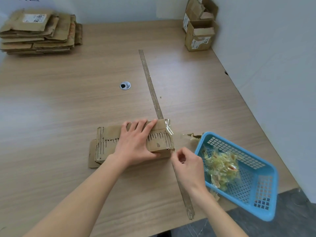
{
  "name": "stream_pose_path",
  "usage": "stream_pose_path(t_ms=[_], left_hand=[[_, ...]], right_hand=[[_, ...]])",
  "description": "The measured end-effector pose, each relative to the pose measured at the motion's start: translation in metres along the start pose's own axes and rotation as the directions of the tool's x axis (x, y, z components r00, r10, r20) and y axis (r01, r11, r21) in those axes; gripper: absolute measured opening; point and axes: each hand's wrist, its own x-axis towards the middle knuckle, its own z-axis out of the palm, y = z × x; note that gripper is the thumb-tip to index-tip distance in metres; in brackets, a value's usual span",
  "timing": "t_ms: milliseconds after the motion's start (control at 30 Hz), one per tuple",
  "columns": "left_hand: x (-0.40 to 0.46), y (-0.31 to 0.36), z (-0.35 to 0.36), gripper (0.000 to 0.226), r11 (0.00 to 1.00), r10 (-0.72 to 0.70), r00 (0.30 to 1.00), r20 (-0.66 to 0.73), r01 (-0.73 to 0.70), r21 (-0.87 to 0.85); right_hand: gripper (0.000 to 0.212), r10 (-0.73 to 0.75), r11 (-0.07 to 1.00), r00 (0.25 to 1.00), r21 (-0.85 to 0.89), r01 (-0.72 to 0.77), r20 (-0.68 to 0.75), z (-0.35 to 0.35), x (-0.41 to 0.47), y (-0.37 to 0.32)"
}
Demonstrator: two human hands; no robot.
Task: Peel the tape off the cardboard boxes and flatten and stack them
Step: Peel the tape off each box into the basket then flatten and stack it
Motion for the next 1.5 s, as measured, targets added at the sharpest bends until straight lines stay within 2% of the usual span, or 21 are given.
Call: stream_pose_path(t_ms=[100,167,300,367,433,500,633,700,733,767,833,933,1100,1200,1267,1333,1400,1467,1500], left_hand=[[-0.001,0.001,-0.002,0.122,1.000,0.012,1.000,0.027,-0.013,0.014],[-0.003,0.003,-0.003,0.122,0.999,0.046,0.998,0.038,-0.047,0.022],[-0.007,0.005,-0.004,0.121,0.996,0.089,0.995,0.035,-0.090,0.021],[-0.007,0.004,-0.005,0.120,0.995,0.092,0.995,0.036,-0.093,0.019],[-0.006,0.004,-0.005,0.120,0.995,0.097,0.995,0.026,-0.098,0.013],[-0.006,0.004,-0.005,0.119,0.995,0.103,0.995,0.013,-0.104,0.008],[-0.006,0.003,-0.005,0.116,0.995,0.103,0.995,0.005,-0.102,-0.012],[-0.007,0.002,-0.005,0.114,0.990,0.141,0.990,0.022,-0.140,-0.019],[-0.007,0.001,-0.004,0.114,0.985,0.172,0.985,0.032,-0.172,-0.016],[-0.009,0.002,-0.004,0.113,0.980,0.198,0.979,0.044,-0.198,-0.011],[-0.009,0.002,-0.004,0.114,0.977,0.212,0.975,0.059,-0.212,-0.005],[-0.008,0.003,-0.005,0.115,0.981,0.196,0.978,0.075,-0.196,-0.007],[-0.009,0.005,-0.006,0.114,0.981,0.195,0.978,0.071,-0.193,-0.023],[-0.008,0.004,-0.007,0.114,0.981,0.193,0.979,0.072,-0.192,-0.019],[-0.008,0.004,-0.006,0.114,0.981,0.194,0.978,0.071,-0.194,-0.015],[-0.008,0.004,-0.006,0.115,0.982,0.190,0.979,0.075,-0.189,-0.016],[-0.008,0.005,-0.006,0.115,0.983,0.185,0.980,0.076,-0.184,-0.023],[-0.009,0.004,-0.007,0.114,0.984,0.179,0.981,0.078,-0.178,-0.023],[-0.009,0.004,-0.007,0.115,0.984,0.176,0.981,0.079,-0.176,-0.019]], right_hand=[[0.019,0.031,0.976,0.991,0.212,-0.058,0.127,-0.040,0.017,-0.005],[0.017,0.021,0.967,0.996,0.251,-0.042,0.084,-0.059,0.039,-0.010],[0.015,-0.060,0.984,0.998,0.170,0.059,0.000,-0.047,0.068,-0.027],[0.024,-0.188,0.972,0.979,0.157,0.175,0.073,-0.032,0.065,-0.030],[0.034,-0.327,0.945,0.928,0.055,0.322,0.177,-0.024,0.061,-0.024],[0.039,-0.379,0.918,0.903,-0.045,0.395,0.201,-0.021,0.061,-0.014],[0.030,-0.293,0.953,0.951,0.116,0.281,0.102,-0.025,0.073,-0.006],[0.024,-0.188,0.972,0.978,0.162,0.172,0.092,-0.036,0.093,-0.008],[0.022,-0.126,0.978,0.991,0.172,0.117,0.042,-0.044,0.106,-0.010],[0.019,-0.088,0.983,0.996,0.157,0.092,-0.027,-0.052,0.120,-0.012],[0.015,-0.140,0.988,0.986,0.054,0.145,-0.091,-0.061,0.139,-0.021],[0.016,-0.252,0.968,0.964,0.012,0.251,0.082,-0.046,0.136,-0.033],[0.021,-0.220,0.974,0.918,0.127,0.188,0.331,-0.030,0.106,-0.018],[0.031,-0.276,0.949,0.858,-0.022,0.316,0.433,-0.036,0.102,-0.005],[0.035,-0.309,0.927,0.833,-0.049,0.371,0.460,-0.042,0.099,0.002],[0.031,-0.353,0.912,0.868,-0.080,0.403,0.350,-0.046,0.099,0.005],[0.023,-0.369,0.916,0.923,-0.127,0.381,0.105,-0.055,0.103,0.005],[0.020,-0.341,0.934,0.931,-0.159,0.319,-0.133,-0.072,0.109,0.009],[0.020,-0.336,0.932,0.928,-0.197,0.303,-0.163,-0.080,0.111,0.012]])
